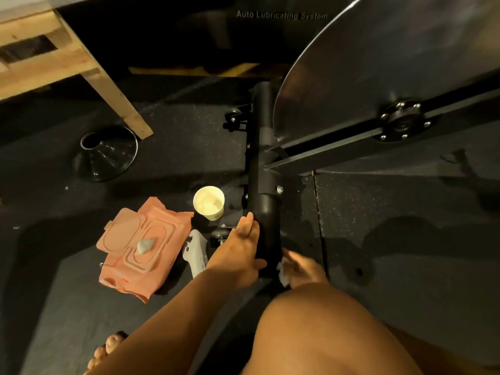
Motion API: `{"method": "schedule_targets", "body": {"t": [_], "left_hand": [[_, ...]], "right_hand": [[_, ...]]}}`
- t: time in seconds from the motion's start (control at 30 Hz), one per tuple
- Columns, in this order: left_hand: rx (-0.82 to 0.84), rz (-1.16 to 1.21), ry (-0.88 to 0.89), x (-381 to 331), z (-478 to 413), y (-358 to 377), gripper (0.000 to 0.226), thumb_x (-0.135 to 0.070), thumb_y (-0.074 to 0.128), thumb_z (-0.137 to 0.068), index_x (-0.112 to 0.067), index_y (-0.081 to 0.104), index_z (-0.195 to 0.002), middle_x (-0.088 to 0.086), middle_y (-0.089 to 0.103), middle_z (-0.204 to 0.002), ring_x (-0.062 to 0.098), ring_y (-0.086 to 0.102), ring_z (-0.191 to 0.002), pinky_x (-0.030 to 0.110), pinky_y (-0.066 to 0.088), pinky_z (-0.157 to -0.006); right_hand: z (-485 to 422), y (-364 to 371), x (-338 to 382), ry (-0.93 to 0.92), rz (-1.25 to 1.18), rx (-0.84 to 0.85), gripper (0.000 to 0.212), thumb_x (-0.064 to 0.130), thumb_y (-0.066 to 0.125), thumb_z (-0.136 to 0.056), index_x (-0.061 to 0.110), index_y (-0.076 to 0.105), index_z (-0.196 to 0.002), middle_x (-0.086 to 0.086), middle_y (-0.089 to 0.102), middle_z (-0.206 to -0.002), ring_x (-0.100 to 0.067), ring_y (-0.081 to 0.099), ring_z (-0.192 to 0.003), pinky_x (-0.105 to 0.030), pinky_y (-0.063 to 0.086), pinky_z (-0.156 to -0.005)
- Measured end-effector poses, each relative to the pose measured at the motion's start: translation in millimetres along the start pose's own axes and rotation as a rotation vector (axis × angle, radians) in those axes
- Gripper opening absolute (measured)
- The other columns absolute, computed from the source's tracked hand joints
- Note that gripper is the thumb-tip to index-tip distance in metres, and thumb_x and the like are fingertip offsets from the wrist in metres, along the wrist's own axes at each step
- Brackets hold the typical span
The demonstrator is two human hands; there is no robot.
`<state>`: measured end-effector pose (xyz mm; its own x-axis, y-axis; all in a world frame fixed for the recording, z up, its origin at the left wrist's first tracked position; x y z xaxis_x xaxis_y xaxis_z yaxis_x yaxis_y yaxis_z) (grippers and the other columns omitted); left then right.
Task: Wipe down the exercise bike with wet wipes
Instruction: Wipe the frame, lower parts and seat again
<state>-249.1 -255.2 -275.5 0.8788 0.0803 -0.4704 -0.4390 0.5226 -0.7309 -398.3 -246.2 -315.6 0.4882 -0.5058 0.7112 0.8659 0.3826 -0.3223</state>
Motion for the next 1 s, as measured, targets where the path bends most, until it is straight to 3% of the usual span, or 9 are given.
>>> {"method": "schedule_targets", "body": {"t": [0.1, 0.2, 0.27, 0.43, 0.53, 0.67, 0.77, 0.9, 1.0], "left_hand": [[0.053, -0.017, 0.0, -9.0, -15.4, -9.1, 0.111, -0.02, 0.074, -0.082, -0.014, -0.01, -0.156, -0.003, -0.027, -0.16, 0.025, -0.013, -0.151, 0.041, 0.01, -0.123], [0.049, -0.056, -0.01, -20.5, -27.2, -18.7, 0.113, -0.014, 0.076, -0.079, -0.011, -0.005, -0.156, 0.007, -0.021, -0.162, 0.033, -0.001, -0.151, 0.045, 0.021, -0.118], [0.079, -0.158, 0.005, -24.5, -28.0, -17.9, 0.112, -0.022, 0.077, -0.081, -0.005, -0.006, -0.155, 0.014, -0.018, -0.161, 0.037, 0.0, -0.15, 0.045, 0.017, -0.119], [0.187, -0.257, -0.02, -20.7, -29.0, -17.3, 0.12, -0.033, 0.076, -0.083, -0.004, -0.018, -0.152, 0.017, -0.028, -0.158, 0.034, -0.009, -0.15, 0.04, 0.013, -0.12], [0.201, -0.334, -0.037, -24.5, -29.3, -17.3, 0.117, -0.035, 0.073, -0.086, -0.001, -0.018, -0.151, 0.022, -0.024, -0.158, 0.035, -0.01, -0.15, 0.04, 0.013, -0.12], [0.227, -0.347, -0.071, -30.7, -30.6, -20.0, 0.118, -0.03, 0.076, -0.083, 0.001, -0.015, -0.151, 0.025, -0.023, -0.158, 0.037, -0.008, -0.15, 0.042, 0.015, -0.12], [0.225, -0.387, -0.072, -34.8, -31.7, -21.5, 0.117, -0.033, 0.077, -0.083, 0.004, -0.011, -0.151, 0.029, -0.018, -0.157, 0.04, -0.009, -0.149, 0.044, 0.009, -0.121], [0.169, -0.182, -0.119, -36.5, -37.2, -26.4, 0.11, -0.036, 0.073, -0.086, 0.001, -0.006, -0.153, 0.024, -0.019, -0.159, 0.036, -0.005, -0.15, 0.039, 0.013, -0.121], [0.109, -0.179, -0.137, -29.9, -44.0, -22.2, 0.112, -0.039, 0.07, -0.088, 0.003, -0.013, -0.151, 0.024, -0.018, -0.16, 0.036, -0.007, -0.15, 0.039, 0.009, -0.122]], "right_hand": [[10.6, -51.9, 76.0, -0.337, 0.451, -0.126, 0.051, 0.014, 0.049, -0.099, 0.034, 0.04, -0.145, 0.009, 0.067, -0.112, -0.01, 0.06, -0.099, -0.031, 0.047, -0.092], [18.7, -120.0, 190.1, -0.919, 0.792, -0.631, 0.026, 0.019, 0.052, -0.093, 0.02, 0.066, -0.114, -0.006, 0.068, -0.103, -0.029, 0.058, -0.096, -0.039, 0.047, -0.082], [-5.5, -147.8, 221.4, -0.988, 1.111, -0.827, 0.015, 0.024, 0.057, -0.09, 0.017, 0.07, -0.092, -0.004, 0.066, -0.096, -0.03, 0.053, -0.092, -0.04, 0.038, -0.079], [-47.0, -119.1, 199.4, -1.04, 1.407, -0.663, 0.026, 0.029, 0.051, -0.096, 0.012, 0.068, -0.085, -0.004, 0.063, -0.083, -0.029, 0.057, -0.082, -0.04, 0.039, -0.08], [-55.6, -69.5, 195.7, -1.027, 1.506, -0.464, 0.038, 0.039, 0.042, -0.094, 0.012, 0.069, -0.098, -0.007, 0.064, -0.093, -0.03, 0.058, -0.091, -0.043, 0.043, -0.087], [-59.0, -31.2, 175.3, -1.131, 1.484, -0.238, 0.045, 0.025, 0.036, -0.089, 0.003, 0.068, -0.11, -0.013, 0.067, -0.11, -0.031, 0.062, -0.106, -0.042, 0.046, -0.101], [-51.4, -84.8, 186.5, -1.116, 1.288, -0.367, 0.04, 0.013, 0.041, -0.079, 0.003, 0.071, -0.103, -0.013, 0.069, -0.105, -0.032, 0.065, -0.098, -0.04, 0.055, -0.089], [-39.8, -121.0, 211.1, -1.148, 1.559, -0.382, 0.031, -0.003, 0.072, -0.057, 0.008, 0.067, -0.086, -0.01, 0.061, -0.079, -0.031, 0.057, -0.077, -0.037, 0.046, -0.064], [-21.0, -142.0, 203.6, -1.112, 1.339, -0.495, 0.021, -0.006, 0.07, -0.065, 0.006, 0.064, -0.081, -0.009, 0.053, -0.078, -0.029, 0.049, -0.077, -0.037, 0.042, -0.059]]}}
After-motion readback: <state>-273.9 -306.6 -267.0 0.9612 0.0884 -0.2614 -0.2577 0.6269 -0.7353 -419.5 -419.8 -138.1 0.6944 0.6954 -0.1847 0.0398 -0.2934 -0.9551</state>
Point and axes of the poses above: each hand's wrist, its own z-axis away from the middle knuckle, its own y-axis out of the palm, x = y × z, the point moved 8 cm from there along -z, towards the middle knuckle
